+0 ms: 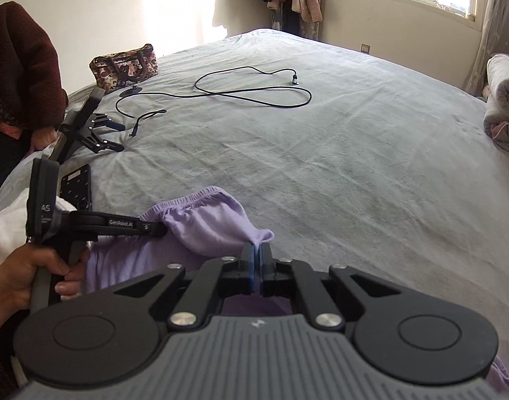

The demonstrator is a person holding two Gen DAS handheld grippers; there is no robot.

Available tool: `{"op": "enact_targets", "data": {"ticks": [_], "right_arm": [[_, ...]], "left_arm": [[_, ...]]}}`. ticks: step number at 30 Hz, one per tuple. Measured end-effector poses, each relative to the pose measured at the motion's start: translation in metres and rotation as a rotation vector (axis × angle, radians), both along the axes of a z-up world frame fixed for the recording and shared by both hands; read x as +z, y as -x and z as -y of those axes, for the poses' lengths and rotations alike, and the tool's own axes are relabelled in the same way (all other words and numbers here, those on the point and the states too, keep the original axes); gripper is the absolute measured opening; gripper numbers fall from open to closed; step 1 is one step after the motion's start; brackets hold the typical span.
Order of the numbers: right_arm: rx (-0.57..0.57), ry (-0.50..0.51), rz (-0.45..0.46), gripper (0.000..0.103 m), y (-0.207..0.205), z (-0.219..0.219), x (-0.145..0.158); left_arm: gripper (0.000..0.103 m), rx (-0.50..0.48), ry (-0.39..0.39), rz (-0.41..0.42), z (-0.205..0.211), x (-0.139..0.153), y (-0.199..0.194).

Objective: Fold clothes
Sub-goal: 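Lift the waistband with both grippers and fold it toward the pant legs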

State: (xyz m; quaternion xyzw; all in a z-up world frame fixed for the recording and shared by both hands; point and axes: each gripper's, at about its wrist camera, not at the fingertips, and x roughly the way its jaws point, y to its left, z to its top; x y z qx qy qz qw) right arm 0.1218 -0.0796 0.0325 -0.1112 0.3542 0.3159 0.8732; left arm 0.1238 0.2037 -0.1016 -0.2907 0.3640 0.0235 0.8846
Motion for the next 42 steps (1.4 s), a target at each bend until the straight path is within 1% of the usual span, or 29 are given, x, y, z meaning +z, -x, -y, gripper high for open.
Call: {"op": "enact_targets", "data": {"ticks": [2,4,7,10,12,14,15,16,17,18,19,20,22,24,27,32,35,37,38,39,40,42], "right_arm": [[0.022,-0.001,-0.016,0.003,0.021,0.0,-0.007],[0.04,0.007,-0.045,0.003,0.038,-0.002,-0.02],[0.043,0.035,-0.104,0.003,0.056,-0.005,-0.048],[0.02,0.058,-0.175,0.003,0.06,-0.008,-0.079],[-0.001,0.08,-0.213,0.005,0.059,-0.01,-0.097],[-0.017,0.069,-0.223,0.007,0.057,-0.008,-0.101],[-0.021,0.056,-0.236,0.016,0.055,-0.008,-0.099],[-0.025,0.04,-0.248,0.017,0.052,-0.008,-0.095],[-0.03,0.025,-0.259,0.021,0.048,-0.008,-0.092],[-0.032,0.011,-0.26,0.034,0.045,-0.009,-0.088],[-0.035,-0.001,-0.252,0.042,0.042,-0.011,-0.084],[-0.036,-0.015,-0.239,0.048,0.039,-0.013,-0.08],[-0.042,-0.045,-0.227,0.048,0.029,-0.02,-0.076],[-0.053,-0.067,-0.223,0.048,0.016,-0.028,-0.076],[-0.09,-0.093,-0.221,0.048,-0.011,-0.04,-0.084],[-0.174,-0.16,-0.231,0.048,-0.052,-0.049,-0.1],[-0.207,-0.188,-0.239,0.048,-0.068,-0.054,-0.106],[-0.203,-0.207,-0.234,0.042,-0.072,-0.06,-0.109],[-0.2,-0.217,-0.231,0.028,-0.074,-0.063,-0.11],[-0.193,-0.225,-0.227,0.01,-0.074,-0.067,-0.11],[-0.186,-0.233,-0.222,0.006,-0.073,-0.07,-0.109],[-0.169,-0.264,-0.192,0.006,-0.067,-0.075,-0.101]], "left_arm": [[0.002,0.003,-0.007,-0.005,0.001,0.003,0.004],[0.002,0.0,-0.007,-0.006,0.001,0.005,0.009],[0.002,-0.009,-0.008,-0.007,0.001,0.009,0.016],[0.002,-0.03,-0.014,-0.006,0.0,0.011,0.025],[0.002,-0.051,-0.01,-0.005,-0.002,0.011,0.031],[0.002,-0.066,-0.005,-0.01,-0.006,0.011,0.035],[0.002,-0.074,0.001,-0.009,-0.008,0.011,0.037],[0.002,-0.084,0.014,-0.009,-0.011,0.011,0.04],[0.002,-0.095,0.027,-0.007,-0.015,0.011,0.042],[0.002,-0.104,0.033,-0.003,-0.018,0.012,0.045],[0.002,-0.113,0.037,0.003,-0.021,0.013,0.047],[0.002,-0.114,0.042,0.005,-0.024,0.013,0.049],[0.002,-0.111,0.053,0.007,-0.031,0.013,0.053],[0.002,-0.107,0.081,0.005,-0.038,0.011,0.055],[0.002,-0.119,0.108,0.008,-0.042,0.012,0.056],[0.002,-0.141,0.129,0.013,-0.044,0.013,0.054],[0.002,-0.15,0.12,0.006,-0.043,0.011,0.051],[0.002,-0.146,0.107,-0.005,-0.042,0.01,0.049],[0.002,-0.141,0.1,-0.013,-0.042,0.009,0.047],[0.002,-0.135,0.092,-0.021,-0.042,0.009,0.046],[0.002,-0.129,0.091,-0.027,-0.043,0.008,0.045],[0.002,-0.119,0.095,-0.034,-0.044,0.007,0.044]]}}
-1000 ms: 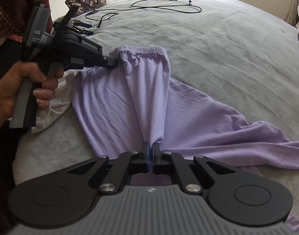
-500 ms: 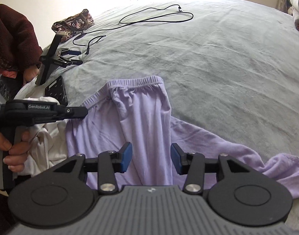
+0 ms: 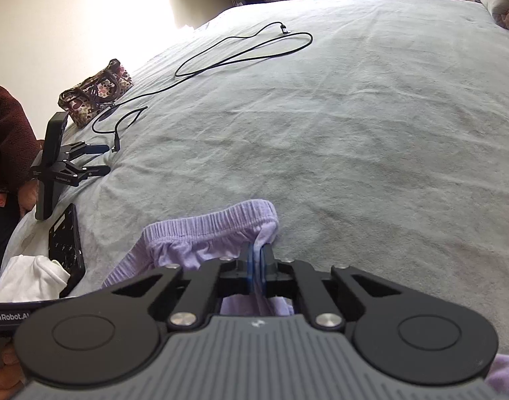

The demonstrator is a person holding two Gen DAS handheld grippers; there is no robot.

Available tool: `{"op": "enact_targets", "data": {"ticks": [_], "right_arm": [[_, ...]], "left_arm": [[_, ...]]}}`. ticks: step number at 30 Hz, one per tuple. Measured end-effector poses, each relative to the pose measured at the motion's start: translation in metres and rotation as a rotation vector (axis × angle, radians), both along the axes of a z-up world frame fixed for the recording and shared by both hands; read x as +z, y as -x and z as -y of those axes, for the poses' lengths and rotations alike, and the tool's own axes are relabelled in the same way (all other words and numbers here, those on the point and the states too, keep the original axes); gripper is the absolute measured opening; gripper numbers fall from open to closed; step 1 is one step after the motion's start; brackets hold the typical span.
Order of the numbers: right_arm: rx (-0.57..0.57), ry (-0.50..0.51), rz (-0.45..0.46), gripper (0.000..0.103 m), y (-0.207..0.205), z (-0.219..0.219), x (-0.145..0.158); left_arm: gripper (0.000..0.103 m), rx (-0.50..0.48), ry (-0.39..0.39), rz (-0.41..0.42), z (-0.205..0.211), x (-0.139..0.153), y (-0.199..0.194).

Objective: Fold clothes

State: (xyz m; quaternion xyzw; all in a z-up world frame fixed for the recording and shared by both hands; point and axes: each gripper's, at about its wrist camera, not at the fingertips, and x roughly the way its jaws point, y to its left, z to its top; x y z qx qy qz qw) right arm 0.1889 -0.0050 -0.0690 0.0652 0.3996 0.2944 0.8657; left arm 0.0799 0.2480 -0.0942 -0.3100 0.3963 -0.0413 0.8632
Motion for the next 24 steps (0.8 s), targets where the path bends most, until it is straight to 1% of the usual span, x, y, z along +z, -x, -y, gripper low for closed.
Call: {"op": "enact_targets", "data": {"ticks": [3,5,7,10,12,13,14,16,19,20,21,22,24], "right_arm": [[0.046,-0.047,0.051,0.005,0.017,-0.005,0.019],[0.088,-0.066,0.082,0.005,0.03,-0.009,0.032],[0.132,-0.071,0.105,0.005,0.043,-0.015,0.042],[0.189,-0.073,0.115,0.005,0.061,-0.026,0.047],[0.222,-0.061,0.109,0.005,0.07,-0.035,0.044],[0.236,-0.051,0.106,0.005,0.074,-0.04,0.041],[0.248,-0.041,0.102,0.005,0.078,-0.045,0.037],[0.264,-0.026,0.085,0.005,0.083,-0.055,0.028],[0.272,-0.002,0.064,0.005,0.088,-0.069,0.015],[0.271,0.009,0.055,0.006,0.089,-0.072,0.012],[0.27,0.021,0.045,0.011,0.091,-0.074,0.008],[0.268,0.033,0.036,0.014,0.092,-0.076,0.005],[0.26,0.046,0.017,0.014,0.096,-0.072,0.004]], "left_arm": [[0.002,0.013,0.038,0.002,-0.005,0.001,0.001],[0.004,0.025,0.094,0.008,-0.011,0.003,0.004],[0.023,0.04,0.169,0.028,-0.019,0.007,0.009],[0.035,0.069,0.252,0.08,-0.031,0.015,0.019],[0.04,0.08,0.316,0.106,-0.039,0.018,0.026],[0.044,0.081,0.343,0.114,-0.041,0.019,0.028],[0.046,0.076,0.363,0.116,-0.041,0.019,0.03],[0.051,0.059,0.355,0.107,-0.037,0.019,0.03],[0.051,0.051,0.285,0.078,-0.026,0.019,0.029],[0.051,0.051,0.264,0.065,-0.023,0.018,0.027],[0.05,0.054,0.244,0.054,-0.02,0.017,0.026],[0.049,0.058,0.224,0.043,-0.016,0.017,0.024],[0.048,0.066,0.184,0.021,-0.009,0.016,0.022]]}}
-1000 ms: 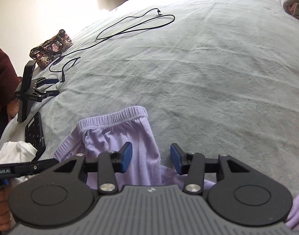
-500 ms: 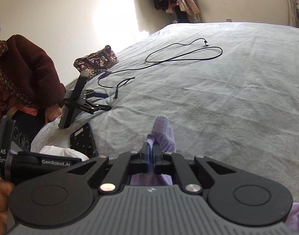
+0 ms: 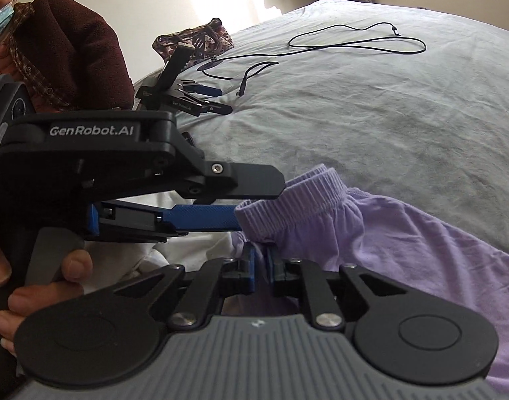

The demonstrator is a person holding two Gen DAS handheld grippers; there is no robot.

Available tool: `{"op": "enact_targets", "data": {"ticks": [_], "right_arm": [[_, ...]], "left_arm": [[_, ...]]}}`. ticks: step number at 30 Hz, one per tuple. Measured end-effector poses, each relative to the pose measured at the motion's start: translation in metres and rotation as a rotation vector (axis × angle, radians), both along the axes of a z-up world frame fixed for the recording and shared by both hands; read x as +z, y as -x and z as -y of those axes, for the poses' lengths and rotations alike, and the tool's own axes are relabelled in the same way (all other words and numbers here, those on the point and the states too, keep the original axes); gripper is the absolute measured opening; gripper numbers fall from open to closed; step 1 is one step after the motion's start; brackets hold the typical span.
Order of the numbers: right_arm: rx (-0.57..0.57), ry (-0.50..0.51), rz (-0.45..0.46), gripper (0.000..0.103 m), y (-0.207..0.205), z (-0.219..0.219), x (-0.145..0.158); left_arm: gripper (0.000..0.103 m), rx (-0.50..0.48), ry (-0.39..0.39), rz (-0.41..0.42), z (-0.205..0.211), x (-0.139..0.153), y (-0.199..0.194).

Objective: Fold clothes

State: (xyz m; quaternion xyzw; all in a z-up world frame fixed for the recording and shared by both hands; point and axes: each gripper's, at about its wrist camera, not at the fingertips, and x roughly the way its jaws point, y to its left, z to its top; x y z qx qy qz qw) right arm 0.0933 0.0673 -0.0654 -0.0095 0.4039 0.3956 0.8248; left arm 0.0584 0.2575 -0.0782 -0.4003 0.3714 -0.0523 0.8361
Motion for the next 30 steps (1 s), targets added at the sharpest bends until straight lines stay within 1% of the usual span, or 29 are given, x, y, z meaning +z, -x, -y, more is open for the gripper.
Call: {"op": "enact_targets", "data": {"ticks": [1,2,3,5,9,12,15,18,19,22,26,30], "right_arm": [[-0.002,-0.004,-0.007,0.014,0.001,0.005,0.001],[-0.012,-0.008,-0.007,0.018,0.004,0.013,0.004],[-0.024,-0.012,-0.006,0.026,0.006,0.022,0.007],[-0.062,-0.014,0.009,0.039,0.01,0.046,0.014],[-0.193,-0.005,0.02,0.039,0.012,0.108,0.024],[-0.315,-0.007,0.009,0.039,0.014,0.16,0.025],[-0.446,-0.023,-0.014,0.039,0.017,0.212,0.023],[-0.564,-0.052,-0.033,0.039,0.017,0.252,0.02],[-0.595,-0.06,-0.036,0.039,0.017,0.261,0.019],[-0.675,-0.083,-0.053,0.039,0.009,0.281,0.015],[-0.758,-0.111,-0.101,0.039,-0.008,0.294,0.008],[-0.863,-0.072,-0.157,0.039,-0.024,0.3,-0.002]], "left_arm": [[0.043,0.002,-0.021,-0.01,0.002,-0.001,-0.001],[0.04,0.002,-0.036,-0.016,0.004,-0.001,-0.001],[0.037,0.002,-0.047,-0.023,0.005,-0.001,-0.002],[0.034,0.003,-0.06,-0.03,0.007,-0.002,-0.001],[0.034,0.008,-0.08,-0.026,0.014,0.003,0.002],[0.034,0.015,-0.098,-0.017,0.018,0.005,0.007],[0.034,0.021,-0.147,-0.014,0.023,0.007,0.012],[0.033,0.034,-0.204,-0.017,0.031,0.009,0.014],[0.029,0.037,-0.214,-0.019,0.033,0.009,0.014],[0.023,0.041,-0.24,-0.02,0.038,0.009,0.013],[0.019,0.051,-0.275,-0.015,0.044,0.009,0.01],[0.013,0.054,-0.29,-0.016,0.045,0.01,0.007]]}}
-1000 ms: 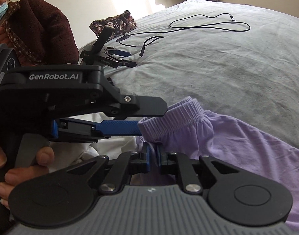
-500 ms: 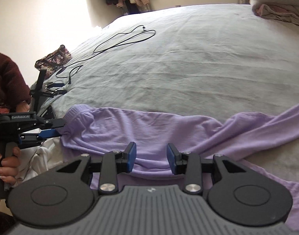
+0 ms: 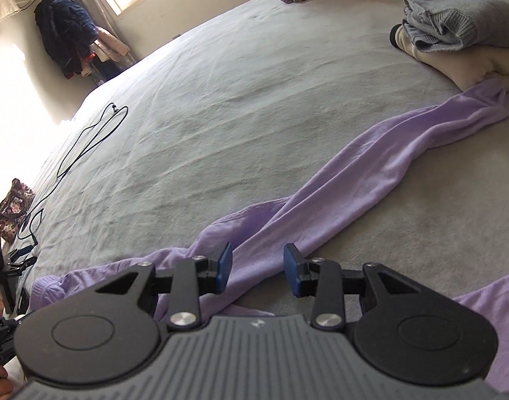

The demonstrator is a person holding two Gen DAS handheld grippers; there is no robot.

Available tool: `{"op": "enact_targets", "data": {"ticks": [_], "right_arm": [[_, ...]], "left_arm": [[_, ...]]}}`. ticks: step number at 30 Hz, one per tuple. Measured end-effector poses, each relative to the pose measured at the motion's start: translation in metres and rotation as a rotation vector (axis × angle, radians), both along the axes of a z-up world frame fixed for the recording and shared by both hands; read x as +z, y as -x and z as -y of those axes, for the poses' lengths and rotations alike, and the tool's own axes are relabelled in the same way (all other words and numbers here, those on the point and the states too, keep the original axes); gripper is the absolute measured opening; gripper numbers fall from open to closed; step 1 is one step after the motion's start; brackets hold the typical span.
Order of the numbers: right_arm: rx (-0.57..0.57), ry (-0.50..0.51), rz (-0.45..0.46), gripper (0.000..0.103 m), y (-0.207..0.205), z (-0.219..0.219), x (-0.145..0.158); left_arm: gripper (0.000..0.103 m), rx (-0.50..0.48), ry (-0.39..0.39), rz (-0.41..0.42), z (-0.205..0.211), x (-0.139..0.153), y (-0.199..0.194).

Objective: Fold clothes

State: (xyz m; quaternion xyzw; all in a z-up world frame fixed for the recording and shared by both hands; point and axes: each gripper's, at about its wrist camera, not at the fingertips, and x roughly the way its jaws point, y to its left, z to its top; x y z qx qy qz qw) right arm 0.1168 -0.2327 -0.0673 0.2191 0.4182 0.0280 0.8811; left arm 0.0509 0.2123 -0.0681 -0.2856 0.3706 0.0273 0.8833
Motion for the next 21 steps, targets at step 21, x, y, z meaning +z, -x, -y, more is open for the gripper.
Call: {"op": "enact_targets", "data": {"ticks": [21], "right_arm": [[-0.055,0.169,0.254,0.002,0.043,0.0,0.066]], "left_arm": [[0.006,0.076,0.155,0.082,-0.03,0.016,0.019]]}}
